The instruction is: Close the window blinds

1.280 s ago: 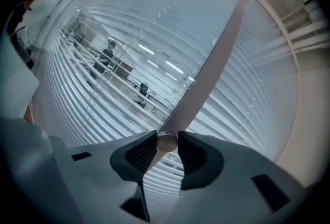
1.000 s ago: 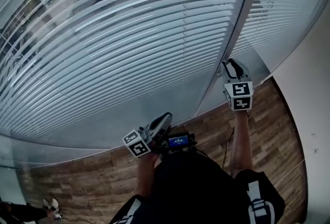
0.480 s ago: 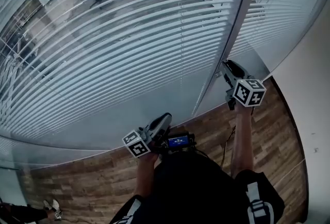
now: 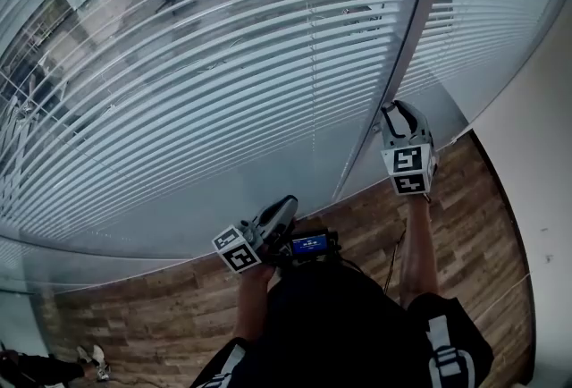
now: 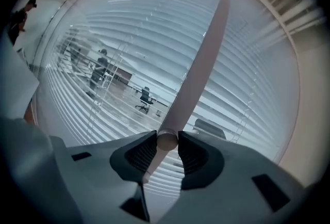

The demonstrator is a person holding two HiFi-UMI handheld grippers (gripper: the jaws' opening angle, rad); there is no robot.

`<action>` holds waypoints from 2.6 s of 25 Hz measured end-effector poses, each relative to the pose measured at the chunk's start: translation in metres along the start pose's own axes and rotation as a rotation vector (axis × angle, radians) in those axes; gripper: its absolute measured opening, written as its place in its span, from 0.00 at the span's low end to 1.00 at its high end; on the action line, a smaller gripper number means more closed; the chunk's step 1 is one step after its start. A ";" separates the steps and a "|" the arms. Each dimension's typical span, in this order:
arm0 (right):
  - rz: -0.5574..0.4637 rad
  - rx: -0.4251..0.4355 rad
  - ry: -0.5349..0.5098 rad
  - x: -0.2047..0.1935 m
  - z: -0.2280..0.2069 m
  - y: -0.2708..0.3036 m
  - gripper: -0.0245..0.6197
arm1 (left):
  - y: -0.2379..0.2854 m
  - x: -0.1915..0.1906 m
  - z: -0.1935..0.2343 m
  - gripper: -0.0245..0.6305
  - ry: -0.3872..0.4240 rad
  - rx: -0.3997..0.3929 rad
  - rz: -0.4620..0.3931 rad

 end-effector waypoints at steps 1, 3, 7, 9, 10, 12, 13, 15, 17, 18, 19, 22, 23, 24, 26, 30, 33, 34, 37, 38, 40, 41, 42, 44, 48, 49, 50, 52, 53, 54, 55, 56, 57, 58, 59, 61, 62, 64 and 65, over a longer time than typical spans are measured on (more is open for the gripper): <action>0.010 -0.010 -0.023 0.001 0.000 0.000 0.25 | 0.000 0.000 0.000 0.06 0.000 0.001 -0.002; 0.020 -0.019 -0.029 0.003 0.000 0.000 0.24 | -0.001 0.001 0.000 0.06 0.001 0.003 -0.005; -0.011 0.040 0.186 0.000 -0.008 0.000 0.24 | -0.002 0.003 -0.002 0.06 0.002 0.007 -0.009; -0.049 0.101 0.367 -0.005 -0.016 0.001 0.24 | -0.001 0.004 -0.003 0.06 0.002 0.007 -0.010; -0.069 0.135 0.461 -0.008 -0.020 0.001 0.24 | -0.001 0.004 -0.003 0.06 0.003 0.008 -0.010; -0.105 0.197 0.628 -0.014 -0.025 0.002 0.24 | -0.001 0.004 -0.003 0.06 0.003 0.009 -0.009; -0.121 0.222 0.692 -0.017 -0.027 0.003 0.24 | -0.001 0.004 -0.003 0.06 0.002 0.009 -0.008; -0.146 0.256 0.766 -0.020 -0.029 0.004 0.24 | 0.001 0.003 -0.003 0.06 0.002 0.007 -0.006; -0.164 0.266 0.764 -0.022 -0.029 0.005 0.24 | 0.002 0.003 -0.003 0.06 0.001 0.004 -0.003; -0.167 0.262 0.740 -0.022 -0.028 0.004 0.24 | 0.003 0.002 -0.003 0.06 0.001 0.004 0.000; -0.165 0.250 0.703 -0.022 -0.027 0.003 0.24 | 0.003 0.002 -0.003 0.06 0.001 0.004 0.003; -0.136 0.167 0.525 -0.017 -0.022 -0.002 0.26 | 0.004 0.002 -0.003 0.06 0.000 0.004 0.009; -0.121 0.137 0.452 -0.014 -0.021 -0.003 0.27 | 0.004 0.002 -0.003 0.06 -0.001 0.004 0.010; -0.104 0.110 0.374 -0.011 -0.018 -0.003 0.28 | 0.004 0.002 -0.003 0.06 -0.002 0.004 0.011; -0.063 0.068 0.221 -0.005 -0.012 -0.002 0.28 | 0.005 0.002 -0.003 0.06 -0.002 0.003 0.012; 0.002 -0.003 0.022 0.001 -0.004 0.000 0.28 | 0.006 0.001 -0.003 0.06 -0.002 0.002 0.012; 0.013 -0.005 0.017 0.002 -0.003 0.001 0.24 | 0.004 0.002 -0.001 0.06 -0.001 0.008 0.008; 0.009 0.004 0.044 0.002 -0.004 0.001 0.24 | 0.004 0.003 -0.001 0.06 -0.001 0.010 0.006; -0.024 0.056 0.189 -0.002 -0.010 0.001 0.24 | 0.003 0.003 0.000 0.06 -0.001 0.011 0.003; -0.038 0.079 0.252 -0.004 -0.013 0.002 0.24 | 0.003 0.003 0.000 0.06 -0.001 0.011 0.003; -0.066 0.128 0.395 -0.008 -0.017 0.002 0.24 | 0.003 0.004 0.000 0.06 0.001 0.012 0.005; -0.081 0.156 0.475 -0.011 -0.020 0.003 0.24 | 0.003 0.004 0.000 0.06 0.002 0.012 0.005; -0.095 0.185 0.555 -0.013 -0.022 0.003 0.24 | 0.003 0.004 0.000 0.06 0.002 0.013 0.005; -0.121 0.236 0.695 -0.018 -0.026 0.005 0.24 | 0.003 0.004 0.000 0.06 0.003 0.015 0.005; -0.166 0.306 0.827 -0.025 -0.029 0.007 0.24 | 0.003 0.003 -0.001 0.06 0.002 0.015 0.008; -0.174 0.312 0.816 -0.026 -0.029 0.007 0.24 | 0.003 0.002 -0.002 0.06 0.002 0.015 0.008; -0.178 0.307 0.780 -0.026 -0.028 0.005 0.24 | 0.003 0.002 -0.002 0.06 0.001 0.015 0.009; -0.170 0.256 0.656 -0.024 -0.026 0.001 0.25 | 0.003 0.002 -0.002 0.06 0.001 0.017 0.011; -0.161 0.216 0.578 -0.021 -0.025 -0.001 0.27 | 0.003 0.002 -0.001 0.06 0.000 0.018 0.011; -0.150 0.176 0.495 -0.018 -0.024 -0.003 0.28 | 0.003 0.002 -0.001 0.06 0.000 0.019 0.011; -0.137 0.140 0.409 -0.014 -0.022 -0.004 0.30 | 0.003 0.002 -0.001 0.06 -0.001 0.020 0.012; -0.122 0.113 0.327 -0.010 -0.019 -0.005 0.30 | 0.003 0.002 0.000 0.06 -0.001 0.020 0.013; -0.106 0.093 0.252 -0.007 -0.016 -0.005 0.30 | 0.004 0.001 0.000 0.06 -0.001 0.020 0.015; -0.090 0.077 0.187 -0.003 -0.013 -0.004 0.30 | 0.004 0.001 0.000 0.06 -0.002 0.019 0.016; -0.073 0.062 0.130 -0.001 -0.010 -0.003 0.30 | 0.005 0.000 0.000 0.06 -0.002 0.019 0.018; -0.043 0.027 0.040 0.002 -0.006 -0.002 0.30 | 0.005 0.000 0.000 0.06 -0.002 0.018 0.020; -0.029 0.012 0.005 0.003 -0.004 -0.001 0.30 | 0.005 0.000 0.000 0.06 -0.002 0.018 0.019; -0.009 -0.003 -0.036 0.004 -0.003 0.000 0.25 | 0.005 0.001 0.000 0.06 -0.001 0.019 0.016; -0.003 -0.004 -0.034 0.004 -0.002 0.001 0.24 | 0.004 0.001 0.000 0.06 -0.001 0.020 0.014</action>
Point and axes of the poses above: the fingertips, and each gripper's own axes: y forward along the fingers, z to its left, x out of its top, the point moved 8 cm from there along -y, backward along the fingers, and after that the axes turned 5 degrees about x, right-handed, at the moved point
